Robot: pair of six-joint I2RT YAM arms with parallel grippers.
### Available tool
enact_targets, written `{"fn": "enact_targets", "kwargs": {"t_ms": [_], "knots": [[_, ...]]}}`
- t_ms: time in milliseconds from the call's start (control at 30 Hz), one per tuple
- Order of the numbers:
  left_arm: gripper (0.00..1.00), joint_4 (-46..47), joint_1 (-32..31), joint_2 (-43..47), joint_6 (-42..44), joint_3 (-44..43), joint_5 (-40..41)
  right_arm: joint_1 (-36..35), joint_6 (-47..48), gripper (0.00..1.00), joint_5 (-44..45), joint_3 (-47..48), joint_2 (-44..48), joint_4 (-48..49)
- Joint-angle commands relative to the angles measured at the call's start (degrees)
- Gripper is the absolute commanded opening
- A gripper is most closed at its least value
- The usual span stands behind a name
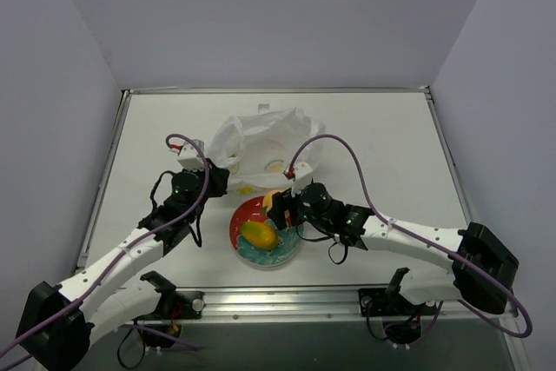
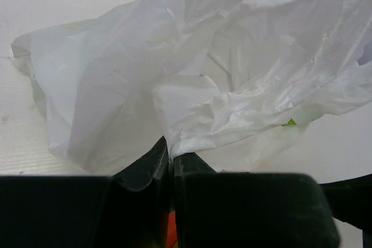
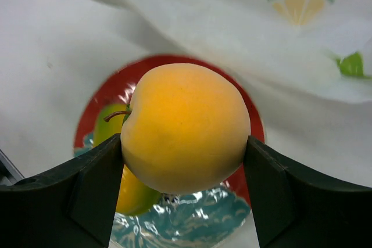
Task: Take the fake fruits out of the plastic bag
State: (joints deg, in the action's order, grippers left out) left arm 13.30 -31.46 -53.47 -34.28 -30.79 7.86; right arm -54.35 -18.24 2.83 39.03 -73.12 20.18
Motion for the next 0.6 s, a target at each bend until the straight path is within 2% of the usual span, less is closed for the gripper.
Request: {"fn": "enact_targets", "kwargs": {"t_ms": [0,133,167,267,367,400,500,567], "knots": [[0.02,0.3,0.3,1.8,-0.2,-0.5,-0.9,-1.2,-4.1,0.39,3.8,-5.4,3.7,0.2],[0.07,-0.9,0.3,2.7,-0.3,0.3,-1.8,-2.4,-6.8,0.4,4.7,-8.8,5.7,1.3],[0.16,-1.1,0.3,3.0,-0.3,0.5,-2.0,-2.9,-6.9,0.4,5.0,-9.1,5.8,1.3],[0.28,-2.4,0.3,3.8,-0.4,0.6,-2.1,-3.7,-7.6,0.44,6.2,-9.1,4.6,0.6],[0.56,-5.2,0.3,5.0,-0.3,-0.9,-2.6,-4.6,-7.6,0.6,7.3,-8.2,3.3,-0.9],[0.71,-6.3,0.3,5.5,-0.2,-1.7,-2.5,-5.2,-7.5,0.71,7.5,-8.0,3.3,-1.8],[0.84,-12.1,0.3,8.0,-0.3,-6.2,-1.8,-5.5,-7.2,0.86,8.2,-7.4,4.4,-3.2],[0.89,-18.0,0.2,10.0,-0.3,-9.3,-0.7,-5.4,-6.9,0.88,8.4,-7.1,6.2,-3.5]]}}
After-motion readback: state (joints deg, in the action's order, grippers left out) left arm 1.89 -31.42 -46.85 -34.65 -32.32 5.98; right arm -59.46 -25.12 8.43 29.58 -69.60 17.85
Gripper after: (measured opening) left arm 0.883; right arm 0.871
